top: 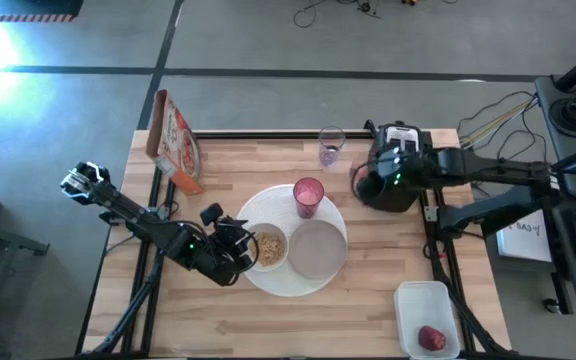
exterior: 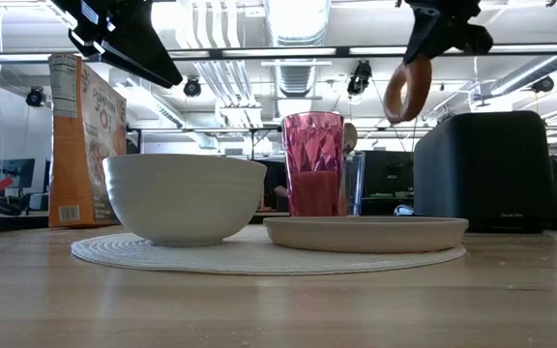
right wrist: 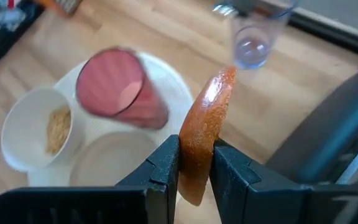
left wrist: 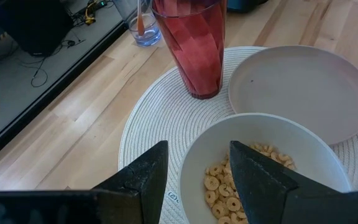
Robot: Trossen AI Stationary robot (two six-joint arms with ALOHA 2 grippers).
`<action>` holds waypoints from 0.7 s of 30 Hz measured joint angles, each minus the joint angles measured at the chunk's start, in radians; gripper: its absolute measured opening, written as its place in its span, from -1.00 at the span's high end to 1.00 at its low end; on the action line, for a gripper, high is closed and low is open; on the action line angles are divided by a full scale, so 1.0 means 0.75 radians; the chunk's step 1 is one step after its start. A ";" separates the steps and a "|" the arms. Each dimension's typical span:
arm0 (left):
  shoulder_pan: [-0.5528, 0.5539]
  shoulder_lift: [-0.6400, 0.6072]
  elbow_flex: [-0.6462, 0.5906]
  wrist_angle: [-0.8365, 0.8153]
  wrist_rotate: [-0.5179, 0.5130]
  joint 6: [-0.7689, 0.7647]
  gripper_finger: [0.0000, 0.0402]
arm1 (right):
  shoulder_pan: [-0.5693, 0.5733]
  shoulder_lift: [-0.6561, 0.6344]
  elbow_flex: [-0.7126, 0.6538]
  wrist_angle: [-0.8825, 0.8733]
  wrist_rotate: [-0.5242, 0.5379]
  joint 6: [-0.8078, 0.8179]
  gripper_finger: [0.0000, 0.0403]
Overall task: Arrange a breakfast setting
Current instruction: Put the toasted bread on the light brown plate
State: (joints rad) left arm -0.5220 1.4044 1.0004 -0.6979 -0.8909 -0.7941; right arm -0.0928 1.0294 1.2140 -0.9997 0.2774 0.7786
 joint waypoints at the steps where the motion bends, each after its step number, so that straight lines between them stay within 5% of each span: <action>1: 0.000 0.000 0.000 0.000 0.000 0.000 0.23 | 0.026 0.014 0.000 0.005 -0.001 0.008 0.66; 21: 0.000 0.001 0.000 -0.003 0.018 0.000 0.23 | 0.511 0.392 -0.001 0.232 0.003 0.144 0.66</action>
State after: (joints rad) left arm -0.5220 1.4048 1.0004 -0.6998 -0.8774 -0.7944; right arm 0.2905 1.3235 1.2137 -0.8260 0.2794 0.8866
